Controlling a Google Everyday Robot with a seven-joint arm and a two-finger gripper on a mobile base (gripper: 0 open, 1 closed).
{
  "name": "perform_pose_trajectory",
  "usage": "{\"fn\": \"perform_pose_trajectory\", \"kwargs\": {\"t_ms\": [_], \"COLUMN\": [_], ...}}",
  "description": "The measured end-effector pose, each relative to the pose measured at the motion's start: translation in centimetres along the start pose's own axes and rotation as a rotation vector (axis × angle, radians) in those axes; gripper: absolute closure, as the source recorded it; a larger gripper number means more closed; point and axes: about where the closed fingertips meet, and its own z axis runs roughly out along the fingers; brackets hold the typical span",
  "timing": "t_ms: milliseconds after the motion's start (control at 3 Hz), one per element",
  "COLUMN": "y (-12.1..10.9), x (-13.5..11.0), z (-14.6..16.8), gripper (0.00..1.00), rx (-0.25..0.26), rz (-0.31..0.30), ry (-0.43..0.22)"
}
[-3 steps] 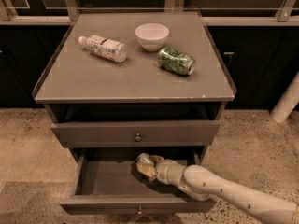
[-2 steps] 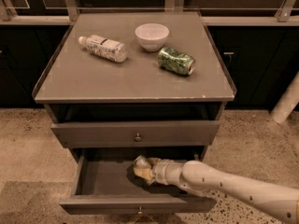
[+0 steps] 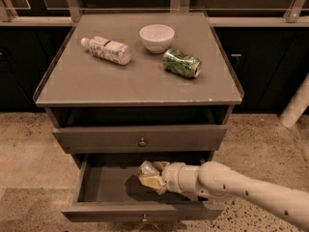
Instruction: Pick 7up can from middle drawer and place on counter
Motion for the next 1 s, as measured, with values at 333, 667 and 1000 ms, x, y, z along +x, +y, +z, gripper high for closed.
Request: {"fn": "perform_pose_trajectory", "kwargs": {"t_ms": [333, 667, 1000], "y": [1.6, 2.0, 2.3], "x": [-4.5, -9.3, -9.6], "z": [-3.3, -5.7, -5.7], "gripper": [1.00, 1.00, 1.00], "rx": [-0.002, 0.000, -0.003], "rz": [-0.101, -0.170, -0.174], "ry": [-0.044, -0.139, -0.144]}}
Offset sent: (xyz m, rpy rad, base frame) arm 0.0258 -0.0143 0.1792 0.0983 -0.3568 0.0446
